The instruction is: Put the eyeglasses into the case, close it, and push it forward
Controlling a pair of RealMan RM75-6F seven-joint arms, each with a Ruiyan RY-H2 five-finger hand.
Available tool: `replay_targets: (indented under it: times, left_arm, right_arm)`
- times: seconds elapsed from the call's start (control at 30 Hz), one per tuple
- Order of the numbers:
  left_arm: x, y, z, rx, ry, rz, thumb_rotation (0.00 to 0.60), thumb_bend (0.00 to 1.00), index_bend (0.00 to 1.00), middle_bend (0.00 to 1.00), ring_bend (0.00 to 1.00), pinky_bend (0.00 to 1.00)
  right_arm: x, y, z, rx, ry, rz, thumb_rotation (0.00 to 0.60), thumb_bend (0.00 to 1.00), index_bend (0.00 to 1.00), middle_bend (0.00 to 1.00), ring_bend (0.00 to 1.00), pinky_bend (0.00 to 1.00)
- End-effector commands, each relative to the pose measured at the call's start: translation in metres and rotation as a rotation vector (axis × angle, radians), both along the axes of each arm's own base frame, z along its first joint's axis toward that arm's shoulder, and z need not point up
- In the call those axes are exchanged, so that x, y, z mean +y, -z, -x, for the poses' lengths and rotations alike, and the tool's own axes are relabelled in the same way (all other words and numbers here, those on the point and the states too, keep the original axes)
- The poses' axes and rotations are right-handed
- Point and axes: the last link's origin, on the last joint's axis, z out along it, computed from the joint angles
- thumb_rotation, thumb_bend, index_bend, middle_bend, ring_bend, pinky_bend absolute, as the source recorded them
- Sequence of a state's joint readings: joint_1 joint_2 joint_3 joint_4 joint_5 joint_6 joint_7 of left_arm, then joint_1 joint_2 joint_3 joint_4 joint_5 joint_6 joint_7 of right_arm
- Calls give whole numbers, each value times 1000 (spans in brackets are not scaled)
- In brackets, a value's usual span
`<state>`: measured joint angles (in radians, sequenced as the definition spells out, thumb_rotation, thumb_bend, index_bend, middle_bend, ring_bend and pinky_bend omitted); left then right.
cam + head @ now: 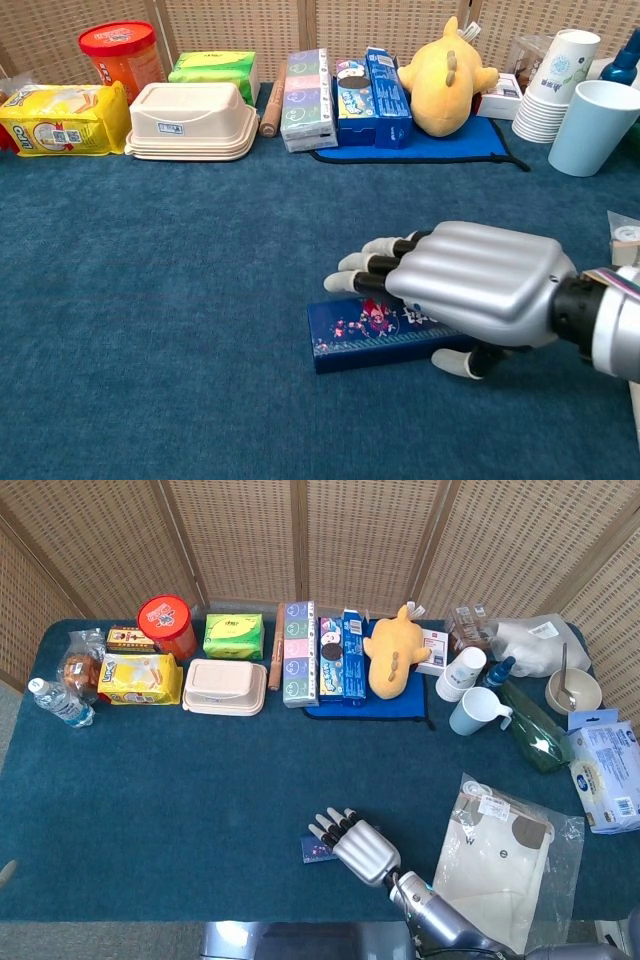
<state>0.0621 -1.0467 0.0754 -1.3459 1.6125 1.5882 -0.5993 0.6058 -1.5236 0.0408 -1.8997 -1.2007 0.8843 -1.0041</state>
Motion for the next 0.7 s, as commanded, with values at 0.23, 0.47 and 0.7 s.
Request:
replay_targets:
  times: [0.23, 0.47, 0.7]
  left_arm:
    - [1, 1, 2, 3, -13, 9, 600, 283, 0, 0, 0, 0]
    - [4, 3, 0, 2, -17, 14, 600, 283, 0, 0, 0, 0]
    - [13, 9, -7, -2, -5, 27, 600, 283, 0, 0, 0, 0]
  right_arm:
    - [-15, 7, -11, -51, 58, -30, 600, 313, 374, 363, 350, 373]
    - [-25, 2, -14, -103, 88, -17, 600, 312, 501, 436, 438, 427]
    - [-49, -15, -14, -161, 128, 36, 600, 312, 506, 435, 438, 428]
